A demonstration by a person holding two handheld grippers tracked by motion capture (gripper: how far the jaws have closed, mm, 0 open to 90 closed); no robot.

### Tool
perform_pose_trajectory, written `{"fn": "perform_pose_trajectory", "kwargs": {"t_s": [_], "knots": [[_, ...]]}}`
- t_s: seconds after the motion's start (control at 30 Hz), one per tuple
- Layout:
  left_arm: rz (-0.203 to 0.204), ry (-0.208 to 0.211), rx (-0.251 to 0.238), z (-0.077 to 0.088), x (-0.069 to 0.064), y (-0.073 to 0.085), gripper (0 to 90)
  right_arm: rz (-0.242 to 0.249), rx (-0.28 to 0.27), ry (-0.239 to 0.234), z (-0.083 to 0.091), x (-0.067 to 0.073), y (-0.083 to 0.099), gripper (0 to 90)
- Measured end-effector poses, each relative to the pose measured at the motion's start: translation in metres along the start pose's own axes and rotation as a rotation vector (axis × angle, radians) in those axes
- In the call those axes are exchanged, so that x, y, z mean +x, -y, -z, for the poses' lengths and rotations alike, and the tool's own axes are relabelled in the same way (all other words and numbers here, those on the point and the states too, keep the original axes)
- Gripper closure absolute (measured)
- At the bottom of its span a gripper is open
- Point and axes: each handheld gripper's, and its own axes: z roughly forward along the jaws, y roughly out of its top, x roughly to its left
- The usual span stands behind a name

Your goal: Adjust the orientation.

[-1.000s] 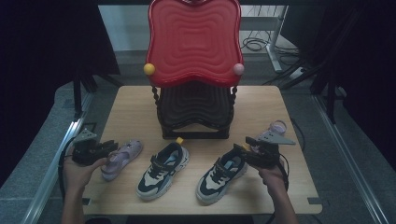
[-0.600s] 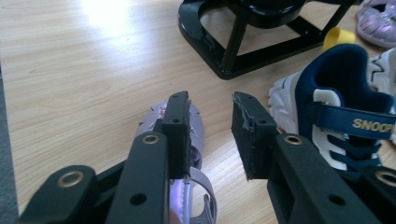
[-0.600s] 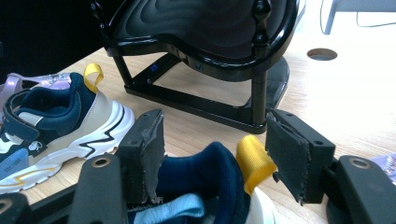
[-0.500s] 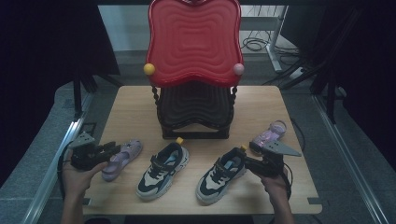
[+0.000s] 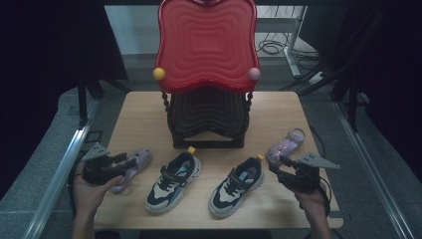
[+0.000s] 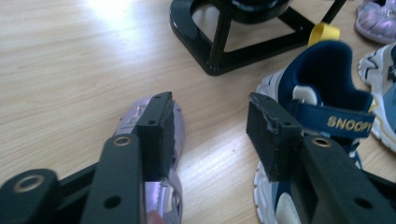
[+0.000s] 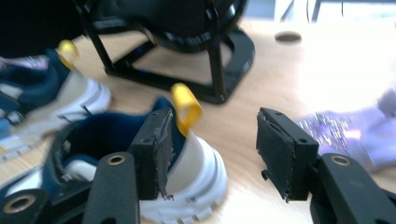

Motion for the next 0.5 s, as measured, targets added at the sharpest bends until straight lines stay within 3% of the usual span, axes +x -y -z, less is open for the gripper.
{"fn": "perform_pose_trajectory", "kwargs": {"t_s": [0.23, 0.5], "knots": [[0.034, 0.015, -0.013, 0.002, 0.001, 0.0, 44.6, 0.014, 0.055, 0.036, -0.004, -0.013, 0.001, 50.2], [0.041, 0.044, -0.012, 0.002, -0.002, 0.003, 42.0, 0.049, 0.091, 0.087, -0.003, -0.024, 0.004, 59.8]]}}
